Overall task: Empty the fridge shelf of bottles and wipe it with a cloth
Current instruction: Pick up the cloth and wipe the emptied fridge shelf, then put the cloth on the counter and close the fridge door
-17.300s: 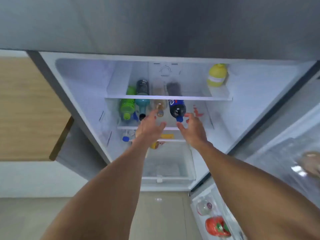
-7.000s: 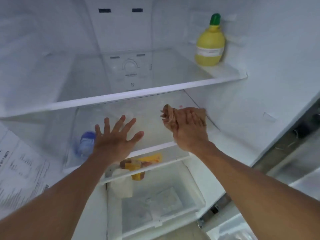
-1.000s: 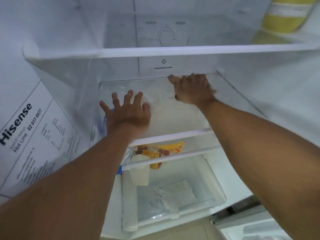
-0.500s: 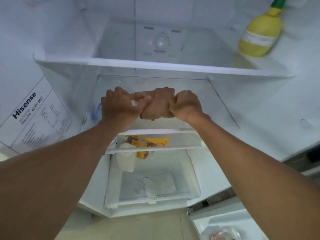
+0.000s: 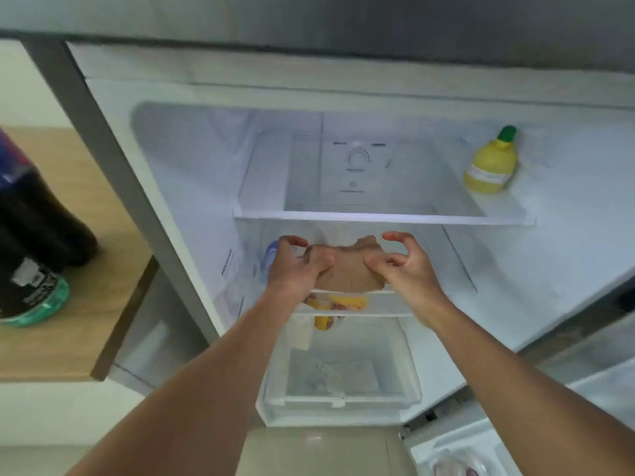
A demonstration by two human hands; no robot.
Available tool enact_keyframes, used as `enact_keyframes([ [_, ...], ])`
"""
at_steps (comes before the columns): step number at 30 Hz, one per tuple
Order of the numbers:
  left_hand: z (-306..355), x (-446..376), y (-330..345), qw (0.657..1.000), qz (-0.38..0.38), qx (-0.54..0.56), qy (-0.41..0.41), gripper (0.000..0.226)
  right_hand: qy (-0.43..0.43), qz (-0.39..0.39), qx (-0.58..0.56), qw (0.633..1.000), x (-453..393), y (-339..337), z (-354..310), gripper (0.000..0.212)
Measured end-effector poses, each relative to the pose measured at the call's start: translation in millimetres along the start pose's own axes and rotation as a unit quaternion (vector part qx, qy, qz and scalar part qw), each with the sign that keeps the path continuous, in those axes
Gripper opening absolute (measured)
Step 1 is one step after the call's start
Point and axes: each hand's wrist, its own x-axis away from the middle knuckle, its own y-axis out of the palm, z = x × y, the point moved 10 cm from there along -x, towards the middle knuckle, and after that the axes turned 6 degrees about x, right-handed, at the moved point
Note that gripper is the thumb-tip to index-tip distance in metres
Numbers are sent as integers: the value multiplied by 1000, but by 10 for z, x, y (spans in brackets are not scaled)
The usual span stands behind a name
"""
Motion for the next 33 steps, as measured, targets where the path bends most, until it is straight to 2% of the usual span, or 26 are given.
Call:
enact_keyframes([
  [5, 170, 807, -545, 998, -28, -31, 55, 46, -46, -61, 42, 996, 805, 113, -535, 28],
  [11, 516, 1664, -1414, 992, -101, 62, 46, 37, -55, -90, 53, 993, 1789, 375, -1276, 30],
  [15, 748, 2159, -2207, 987, -142, 65, 33, 42, -90, -114, 73, 987, 2419, 855, -1884, 29],
  [18, 907, 2417, -2944, 990, -122, 59, 44, 43, -124, -123, 67, 982, 2810, 1350, -2344, 30],
  [25, 985, 2661, -4675, 996, -44, -34, 69, 39, -156, -185, 50, 969, 3277, 2802, -3025, 31],
  [29, 908, 2523, -5505, 995, -2, -67, 70, 41, -163, -223, 41, 960, 3330, 3595, -3252, 31],
  [33, 845, 2189, -6121, 995, 31, -75, 65, 46, -163, -223, 44, 960, 3129, 4334, -3354, 32],
])
